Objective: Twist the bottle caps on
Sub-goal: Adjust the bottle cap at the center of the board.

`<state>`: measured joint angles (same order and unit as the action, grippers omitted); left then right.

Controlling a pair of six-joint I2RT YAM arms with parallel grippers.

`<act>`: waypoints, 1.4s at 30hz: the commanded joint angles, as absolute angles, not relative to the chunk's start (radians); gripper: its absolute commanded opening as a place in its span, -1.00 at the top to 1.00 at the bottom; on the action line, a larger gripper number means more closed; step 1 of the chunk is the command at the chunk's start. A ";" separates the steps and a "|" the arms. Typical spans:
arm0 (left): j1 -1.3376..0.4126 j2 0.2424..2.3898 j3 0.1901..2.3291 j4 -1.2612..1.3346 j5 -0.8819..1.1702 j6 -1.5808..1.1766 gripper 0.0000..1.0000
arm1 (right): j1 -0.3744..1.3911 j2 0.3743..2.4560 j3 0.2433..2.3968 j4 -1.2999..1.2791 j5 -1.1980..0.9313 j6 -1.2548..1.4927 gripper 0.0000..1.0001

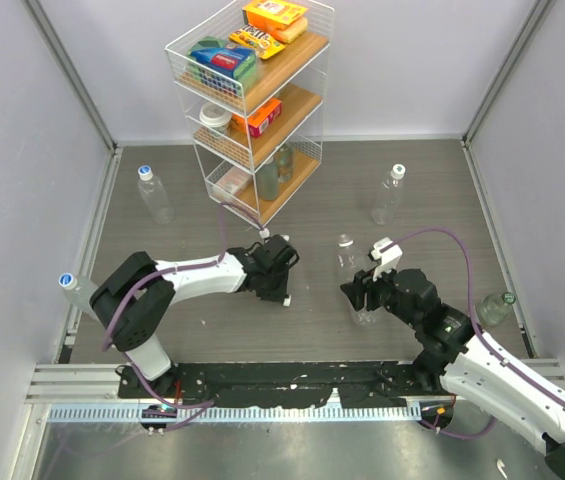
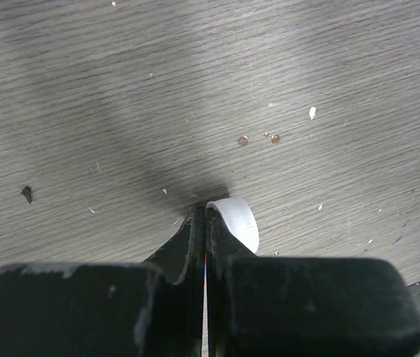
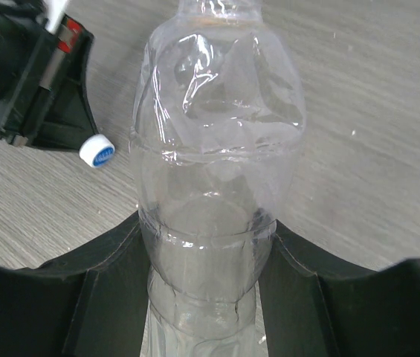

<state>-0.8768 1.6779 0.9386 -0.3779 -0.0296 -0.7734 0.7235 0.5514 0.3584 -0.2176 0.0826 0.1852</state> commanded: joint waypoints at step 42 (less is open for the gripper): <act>-0.873 1.649 0.767 -0.457 -0.135 -0.810 0.67 | 0.749 1.299 -0.110 1.666 0.115 -0.124 0.16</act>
<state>-0.8749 1.6230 0.8536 -0.2779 -0.0307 -0.8230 0.7444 1.3399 0.0406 1.2579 0.0803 -0.1215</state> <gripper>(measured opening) 0.181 0.557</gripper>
